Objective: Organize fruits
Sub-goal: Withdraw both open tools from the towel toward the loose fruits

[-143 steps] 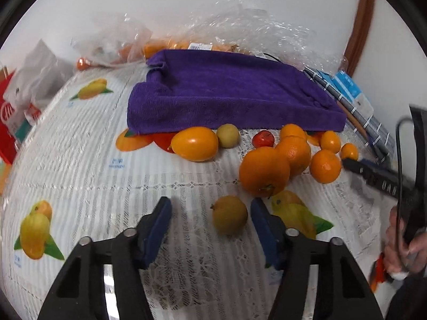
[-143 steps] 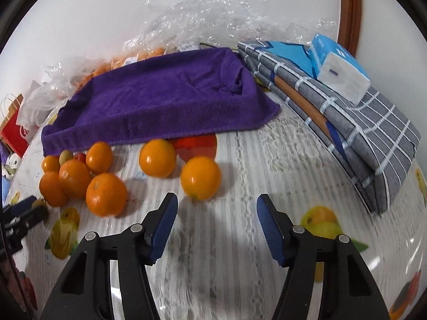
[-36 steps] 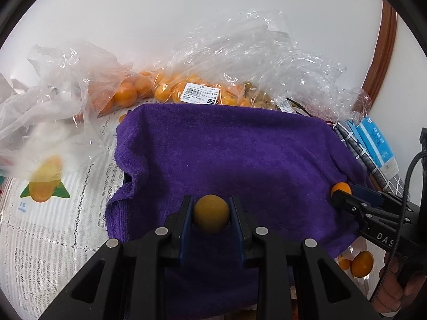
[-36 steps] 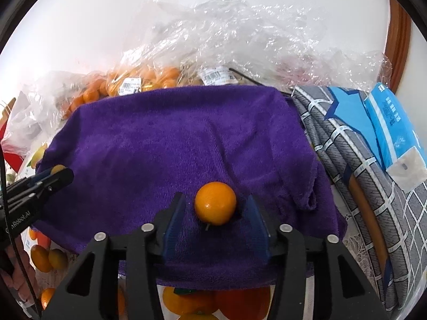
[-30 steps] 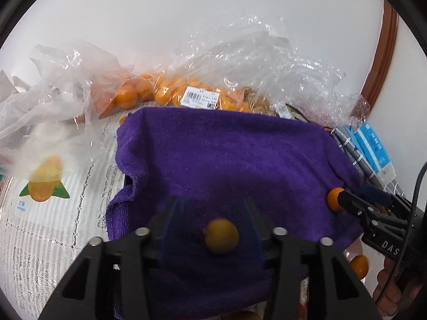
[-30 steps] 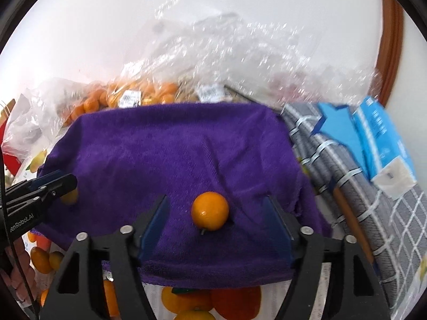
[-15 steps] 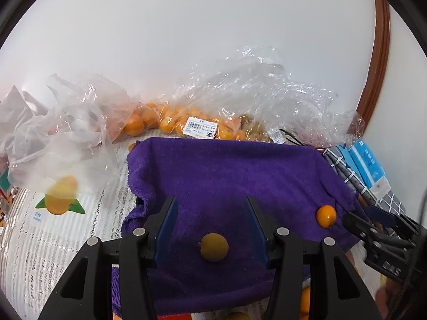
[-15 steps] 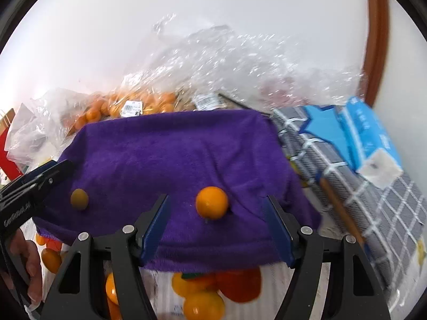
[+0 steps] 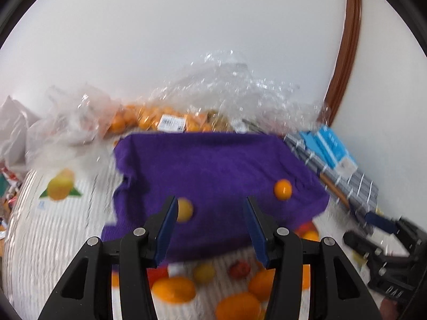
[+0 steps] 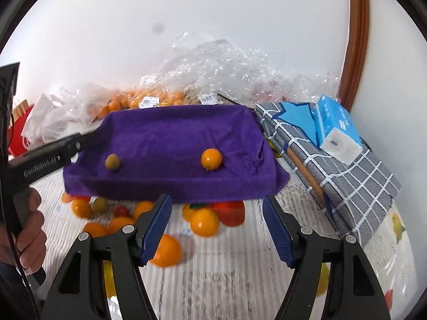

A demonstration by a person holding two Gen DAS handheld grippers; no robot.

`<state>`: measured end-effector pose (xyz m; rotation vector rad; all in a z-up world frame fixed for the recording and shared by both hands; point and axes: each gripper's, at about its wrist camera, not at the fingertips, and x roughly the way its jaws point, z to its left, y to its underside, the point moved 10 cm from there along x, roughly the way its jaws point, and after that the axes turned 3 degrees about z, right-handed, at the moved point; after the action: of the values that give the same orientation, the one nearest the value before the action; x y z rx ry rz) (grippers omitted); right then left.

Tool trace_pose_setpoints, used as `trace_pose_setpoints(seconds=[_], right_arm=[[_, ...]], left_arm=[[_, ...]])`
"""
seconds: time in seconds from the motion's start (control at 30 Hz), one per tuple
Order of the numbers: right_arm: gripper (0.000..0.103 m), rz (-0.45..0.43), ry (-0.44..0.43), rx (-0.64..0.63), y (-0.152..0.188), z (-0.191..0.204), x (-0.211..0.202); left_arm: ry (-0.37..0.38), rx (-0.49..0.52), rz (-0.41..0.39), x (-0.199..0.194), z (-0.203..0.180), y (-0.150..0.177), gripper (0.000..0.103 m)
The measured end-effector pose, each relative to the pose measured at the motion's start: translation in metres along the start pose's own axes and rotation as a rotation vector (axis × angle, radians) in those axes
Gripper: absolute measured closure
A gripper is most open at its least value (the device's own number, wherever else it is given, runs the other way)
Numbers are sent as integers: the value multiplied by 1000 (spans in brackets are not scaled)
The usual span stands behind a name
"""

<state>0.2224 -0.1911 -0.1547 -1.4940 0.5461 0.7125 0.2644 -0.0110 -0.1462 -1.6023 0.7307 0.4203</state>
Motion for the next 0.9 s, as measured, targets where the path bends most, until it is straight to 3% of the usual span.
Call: trace_pose_setpoints(seconds=[0.17, 0.37, 0.9], right_arm=[[33, 34, -30, 1, 16, 10, -2], [34, -6, -41, 6, 25, 16, -11], [50, 37, -69, 26, 38, 20, 11]], left_arm=[[-41, -10, 7, -16, 11, 31, 54], [-79, -41, 12, -31, 32, 56, 54], [-41, -167, 23, -37, 69, 88, 54]])
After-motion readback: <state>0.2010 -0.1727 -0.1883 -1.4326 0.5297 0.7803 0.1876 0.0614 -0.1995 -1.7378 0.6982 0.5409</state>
